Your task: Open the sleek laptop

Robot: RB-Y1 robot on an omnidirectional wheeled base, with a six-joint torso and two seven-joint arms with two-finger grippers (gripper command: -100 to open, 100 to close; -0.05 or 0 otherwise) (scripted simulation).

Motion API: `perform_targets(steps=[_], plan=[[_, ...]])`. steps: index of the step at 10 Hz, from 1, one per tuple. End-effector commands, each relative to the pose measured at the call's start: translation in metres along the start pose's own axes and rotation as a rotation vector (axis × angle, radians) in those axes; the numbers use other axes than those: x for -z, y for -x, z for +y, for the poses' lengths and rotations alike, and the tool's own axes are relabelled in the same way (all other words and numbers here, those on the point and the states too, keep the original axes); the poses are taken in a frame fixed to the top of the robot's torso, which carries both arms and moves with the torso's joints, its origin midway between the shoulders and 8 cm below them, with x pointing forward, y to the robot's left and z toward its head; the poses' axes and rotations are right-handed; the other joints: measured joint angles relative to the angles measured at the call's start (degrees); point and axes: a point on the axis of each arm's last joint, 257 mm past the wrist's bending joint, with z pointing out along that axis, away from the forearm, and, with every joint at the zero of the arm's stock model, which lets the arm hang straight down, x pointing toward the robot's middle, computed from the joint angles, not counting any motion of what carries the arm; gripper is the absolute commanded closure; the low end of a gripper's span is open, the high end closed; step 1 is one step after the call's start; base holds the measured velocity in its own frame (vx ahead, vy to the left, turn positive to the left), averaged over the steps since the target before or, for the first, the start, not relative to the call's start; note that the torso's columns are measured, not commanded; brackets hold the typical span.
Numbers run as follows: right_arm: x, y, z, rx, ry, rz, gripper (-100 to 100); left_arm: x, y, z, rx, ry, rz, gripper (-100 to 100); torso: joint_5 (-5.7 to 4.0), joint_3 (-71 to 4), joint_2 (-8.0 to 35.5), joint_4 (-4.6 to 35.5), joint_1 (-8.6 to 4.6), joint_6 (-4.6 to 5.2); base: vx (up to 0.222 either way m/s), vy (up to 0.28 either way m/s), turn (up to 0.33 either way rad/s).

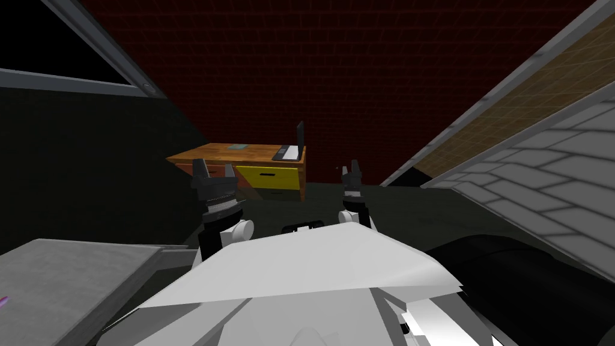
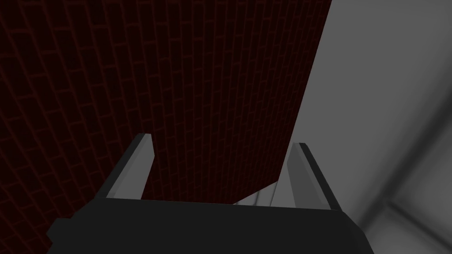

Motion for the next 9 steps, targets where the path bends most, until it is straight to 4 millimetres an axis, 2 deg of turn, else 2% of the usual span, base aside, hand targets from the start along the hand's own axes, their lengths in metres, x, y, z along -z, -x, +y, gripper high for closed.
perform_targets(steps=[1,2,3,5,9], plan=[[0.0,0.0,0.0,0.0,0.0,0.0,0,0.0,0.0,0.0,0.0,0.0,0.0,0,0.0,-8.5,4.2,4.2,0.0,0.0,0.0,0.0,0.0],[0.0,0.0,0.0,0.0,0.0,0.0,0,0.0,0.0,0.0,0.0,0.0,0.0,0,0.0,-16.9,8.5,8.5,0.0,0.0,0.0,0.0,0.0],[0.0,0.0,0.0,0.0,0.0,0.0,0,-0.005,-0.004,0.008,-0.014,0.018,0.037,-100,0.0,-25.4,12.7,12.7,0.0,0.0,0.014,-0.031,0.036],[0.0,0.0,0.0,0.0,-0.001,0.0,0,-0.013,-0.007,0.018,-0.025,0.041,0.062,-100,-0.04,-30.5,15.1,15.1,-0.14,0.0,0.021,-0.065,0.039],[0.0,0.0,0.0,0.0,-0.001,0.0,0,-0.038,-0.008,0.044,-0.044,0.094,0.085,-100,-0.01,-30.8,15.4,15.4,-0.06,0.01,0.031,-0.093,0.057]])
